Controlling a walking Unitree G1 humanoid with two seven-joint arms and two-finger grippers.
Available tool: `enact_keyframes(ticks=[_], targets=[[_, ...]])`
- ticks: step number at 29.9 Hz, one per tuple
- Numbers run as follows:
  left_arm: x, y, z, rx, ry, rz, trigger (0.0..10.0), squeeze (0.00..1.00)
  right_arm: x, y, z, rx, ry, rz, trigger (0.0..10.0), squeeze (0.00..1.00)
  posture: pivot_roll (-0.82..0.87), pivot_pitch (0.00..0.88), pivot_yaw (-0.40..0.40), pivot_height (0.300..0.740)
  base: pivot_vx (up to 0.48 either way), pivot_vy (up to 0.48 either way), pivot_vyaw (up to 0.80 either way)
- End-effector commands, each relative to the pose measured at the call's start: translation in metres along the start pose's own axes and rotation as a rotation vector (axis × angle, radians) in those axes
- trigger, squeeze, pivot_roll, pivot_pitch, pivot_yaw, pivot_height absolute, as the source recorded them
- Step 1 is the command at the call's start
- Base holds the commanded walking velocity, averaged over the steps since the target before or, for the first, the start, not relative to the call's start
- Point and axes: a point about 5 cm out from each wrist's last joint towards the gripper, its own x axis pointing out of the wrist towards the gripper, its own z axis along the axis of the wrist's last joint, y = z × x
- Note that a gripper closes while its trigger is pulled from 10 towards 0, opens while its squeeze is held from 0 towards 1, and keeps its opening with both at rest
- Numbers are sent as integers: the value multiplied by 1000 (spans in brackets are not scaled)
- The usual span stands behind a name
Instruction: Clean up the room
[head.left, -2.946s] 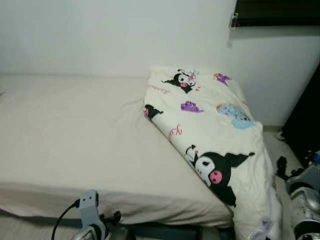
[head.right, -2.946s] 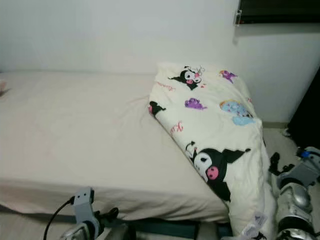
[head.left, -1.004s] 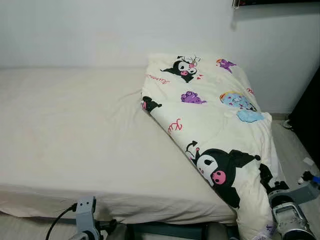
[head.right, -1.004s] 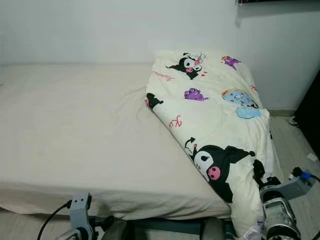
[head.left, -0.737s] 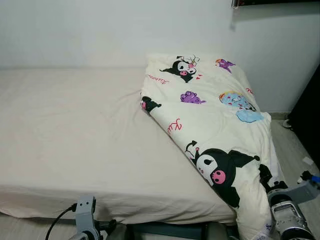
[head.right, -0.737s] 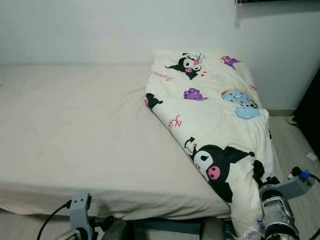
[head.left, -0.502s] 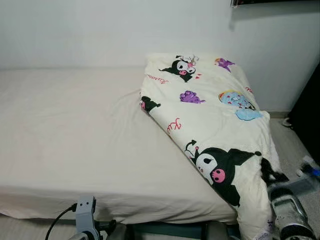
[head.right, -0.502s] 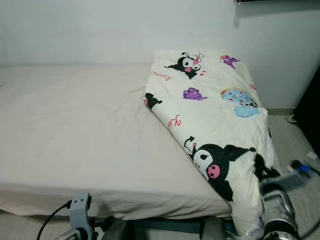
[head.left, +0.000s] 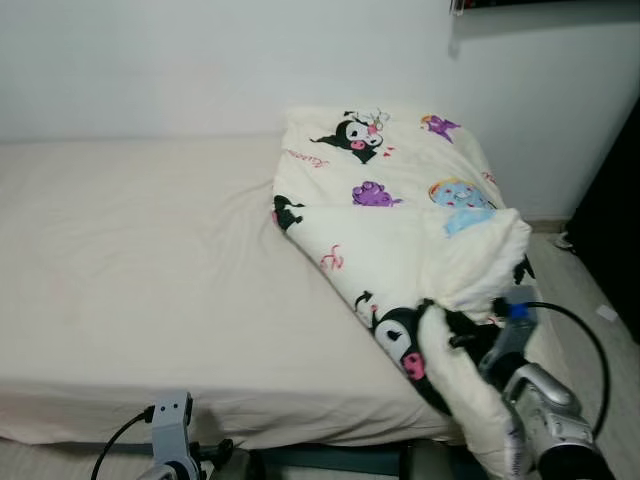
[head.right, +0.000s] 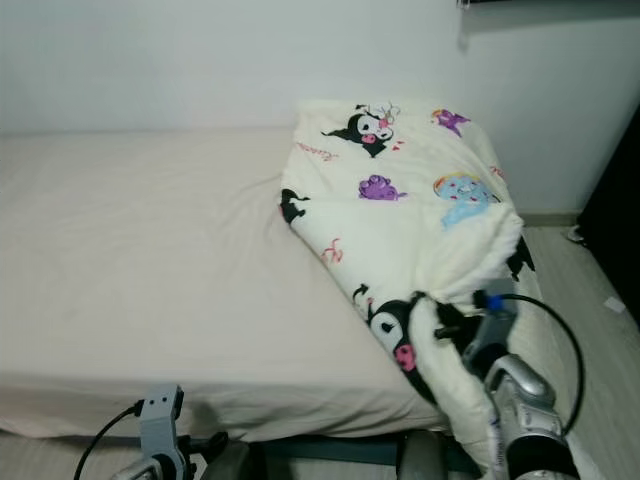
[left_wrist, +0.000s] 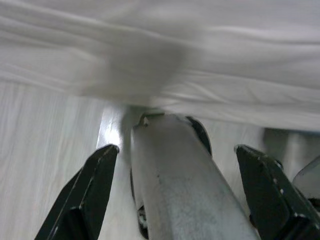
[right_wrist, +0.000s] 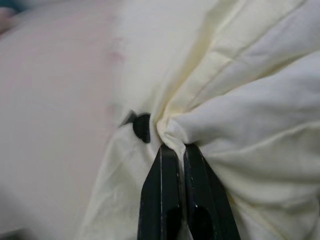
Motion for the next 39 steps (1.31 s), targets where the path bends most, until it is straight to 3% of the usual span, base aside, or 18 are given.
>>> enact_keyframes(ticks=[1, 2, 4, 5, 8, 9, 10, 12, 13, 14, 15, 17, 21, 22, 23, 33, 37, 39], targets=[[-4, 8, -6, 4, 27, 23, 10000, 0, 12, 27, 4, -25, 10, 183, 0, 0, 7, 95, 86, 576, 0, 0, 0], [-4, 8, -6, 4, 27, 23, 10000, 0, 12, 27, 4, -25, 10, 183, 0, 0, 7, 95, 86, 576, 0, 0, 0], [-4, 8, -6, 3, 29, 24, 10000, 0, 14, 56, 8, -43, 31, 381, 0, 0, 2, 95, 83, 576, 0, 0, 0], [-4, 8, -6, 3, 29, 24, 10000, 0, 14, 56, 8, -43, 31, 381, 0, 0, 2, 95, 83, 576, 0, 0, 0], [-4, 7, -8, -2, 33, 24, 10000, 0, 4, 98, 1, -54, 141, 681, 0, 0, 1, 94, 80, 576, 0, 0, 0], [-4, 7, -9, -3, 34, 24, 10000, 0, 0, 103, -7, -73, 210, 722, 0, 0, 0, 94, 77, 576, 0, 0, 0], [-4, 7, -9, -3, 34, 24, 10000, 0, 0, 103, -7, -73, 210, 722, 0, 0, 0, 94, 77, 576, 0, 0, 0], [-5, 7, -11, -5, 38, 26, 10000, 0, -7, 101, -27, -140, 350, 723, 0, 0, -1, 94, 76, 576, 0, 0, 0], [-5, 7, -11, -6, 40, 27, 10000, 0, -8, 95, -35, -185, 396, 685, 4314, 0, -1, 94, 74, 576, 0, 0, 0], [-5, 7, -11, -6, 40, 27, 10000, 0, -8, 95, -35, -185, 396, 685, 4314, 0, -1, 94, 74, 576, 0, 0, 0], [-5, 8, -13, -8, 43, 30, 10000, 0, -7, 85, -42, -236, 437, 584, 10000, 0, -3, 95, 74, 576, 0, 0, 0], [-5, 8, -13, -8, 43, 30, 10000, 0, -7, 85, -42, -236, 437, 584, 10000, 0, -3, 95, 74, 576, 0, 0, 0], [-6, 9, -14, -6, 48, 33, 10000, 0, -6, 73, -45, -250, 465, 455, 10000, 0, -6, 96, 75, 576, 0, 0, 0], [-6, 9, -14, -6, 49, 33, 10000, 0, -4, 68, -45, -251, 458, 405, 10000, 639, -6, 96, 75, 576, 0, 0, 0], [-6, 9, -15, -5, 50, 33, 10000, 0, -4, 67, -44, -242, 457, 382, 10000, 996, -6, 96, 75, 576, 0, 0, 0], [-6, 9, -15, 4, 55, 35, 10000, 0, -12, 95, -51, -89, 436, 499, 10000, 1000, -12, 98, 74, 576, 0, 0, 0], [-6, 9, -17, 12, 65, 44, 10000, 0, -16, 120, -39, 117, 312, 631, 10000, 1000, -11, 96, 70, 576, 0, 0, 0], [-6, 9, -17, 13, 67, 46, 10000, 0, -17, 121, -36, 146, 290, 642, 10000, 1000, -11, 96, 70, 576, 0, 0, 0]])
